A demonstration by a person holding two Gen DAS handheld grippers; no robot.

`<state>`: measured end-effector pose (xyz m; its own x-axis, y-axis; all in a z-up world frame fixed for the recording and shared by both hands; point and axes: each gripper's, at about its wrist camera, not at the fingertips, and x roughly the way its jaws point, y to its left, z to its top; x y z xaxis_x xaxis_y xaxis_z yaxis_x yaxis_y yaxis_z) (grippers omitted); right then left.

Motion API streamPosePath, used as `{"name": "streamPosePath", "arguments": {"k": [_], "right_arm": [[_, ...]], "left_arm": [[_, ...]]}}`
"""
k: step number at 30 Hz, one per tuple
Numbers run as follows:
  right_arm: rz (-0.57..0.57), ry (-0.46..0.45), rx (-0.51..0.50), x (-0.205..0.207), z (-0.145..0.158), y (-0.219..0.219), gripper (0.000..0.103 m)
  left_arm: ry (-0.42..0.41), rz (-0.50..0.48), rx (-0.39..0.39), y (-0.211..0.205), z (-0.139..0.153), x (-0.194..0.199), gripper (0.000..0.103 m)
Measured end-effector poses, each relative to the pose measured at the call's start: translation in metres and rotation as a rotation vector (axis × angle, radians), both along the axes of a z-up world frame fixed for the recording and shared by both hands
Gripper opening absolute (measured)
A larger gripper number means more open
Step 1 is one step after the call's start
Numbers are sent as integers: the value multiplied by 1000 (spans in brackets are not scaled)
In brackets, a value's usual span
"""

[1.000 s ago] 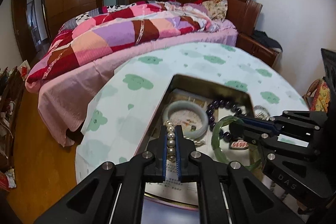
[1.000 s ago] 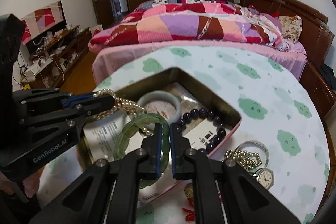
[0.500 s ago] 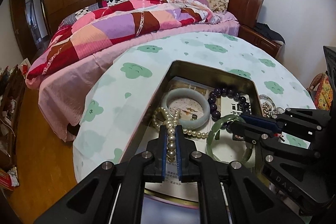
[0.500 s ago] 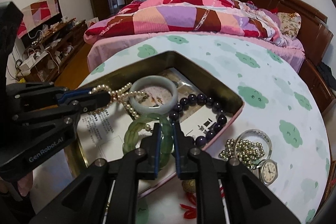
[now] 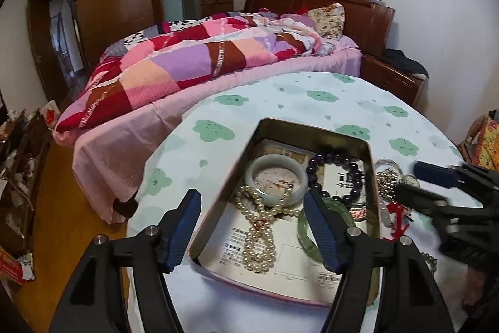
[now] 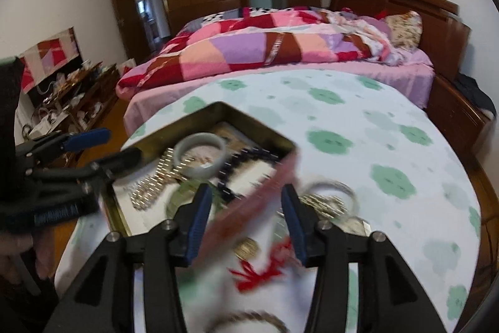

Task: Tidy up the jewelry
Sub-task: 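Close right tool on the red tassel charm while left tool moves to the grey bead bracelet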

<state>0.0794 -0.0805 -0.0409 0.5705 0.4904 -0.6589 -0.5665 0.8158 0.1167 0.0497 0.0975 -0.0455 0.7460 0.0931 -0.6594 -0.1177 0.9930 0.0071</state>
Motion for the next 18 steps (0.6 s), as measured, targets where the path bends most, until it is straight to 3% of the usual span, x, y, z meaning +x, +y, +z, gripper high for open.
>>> {"name": "streamPosePath", "arguments": {"k": [7, 16, 18], "right_arm": [[-72, 38, -17, 1, -17, -29, 54], [-6, 38, -73, -13, -32, -14, 53], [0, 39, -91, -14, -35, -11, 49]], "left_arm": [[17, 57, -13, 0, -12, 1, 69], [34, 100, -27, 4, -17, -2, 69], [34, 102, -26, 4, -17, -2, 69]]}}
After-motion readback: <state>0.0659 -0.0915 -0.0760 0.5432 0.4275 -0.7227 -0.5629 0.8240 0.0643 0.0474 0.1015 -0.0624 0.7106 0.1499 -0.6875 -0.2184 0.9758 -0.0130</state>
